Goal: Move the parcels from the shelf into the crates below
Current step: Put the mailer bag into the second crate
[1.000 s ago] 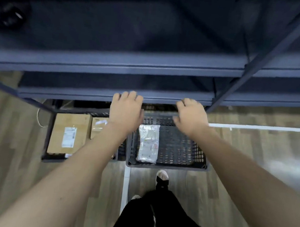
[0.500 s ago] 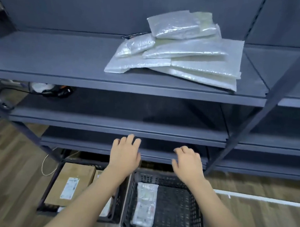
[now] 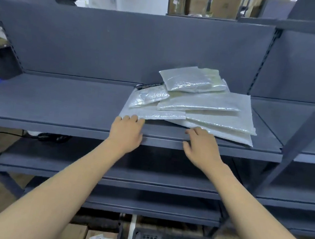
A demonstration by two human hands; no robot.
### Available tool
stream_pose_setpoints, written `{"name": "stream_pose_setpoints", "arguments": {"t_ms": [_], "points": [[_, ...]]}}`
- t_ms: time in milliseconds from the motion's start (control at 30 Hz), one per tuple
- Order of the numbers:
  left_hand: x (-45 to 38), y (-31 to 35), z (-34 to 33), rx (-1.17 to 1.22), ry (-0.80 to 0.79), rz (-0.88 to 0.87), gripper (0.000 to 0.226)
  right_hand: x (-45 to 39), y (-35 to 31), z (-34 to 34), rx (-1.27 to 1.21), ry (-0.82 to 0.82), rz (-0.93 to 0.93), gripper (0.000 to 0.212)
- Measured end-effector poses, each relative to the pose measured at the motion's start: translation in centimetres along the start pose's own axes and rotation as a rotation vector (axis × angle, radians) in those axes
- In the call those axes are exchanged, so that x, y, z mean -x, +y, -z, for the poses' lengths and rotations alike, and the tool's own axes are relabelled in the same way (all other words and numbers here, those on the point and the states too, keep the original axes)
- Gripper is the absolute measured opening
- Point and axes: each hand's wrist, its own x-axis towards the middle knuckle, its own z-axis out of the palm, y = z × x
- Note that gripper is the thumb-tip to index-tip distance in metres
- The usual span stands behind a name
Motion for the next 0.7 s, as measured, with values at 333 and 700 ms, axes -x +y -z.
{"name": "stream_pose_setpoints", "arguments": {"t_ms": [333,700], "points": [[-10.5,-2.5,3.8,0.043,-0.010,0.065,0.044,-10.7,2.9,5.0,0.149,0.038,-0.023,0.050],[-19.7,3.4,4.5,-0.062,-0.015,-0.085,0.083,-15.7,10.3,5.2,0.348,-0.082,-0.188,0.057]]}}
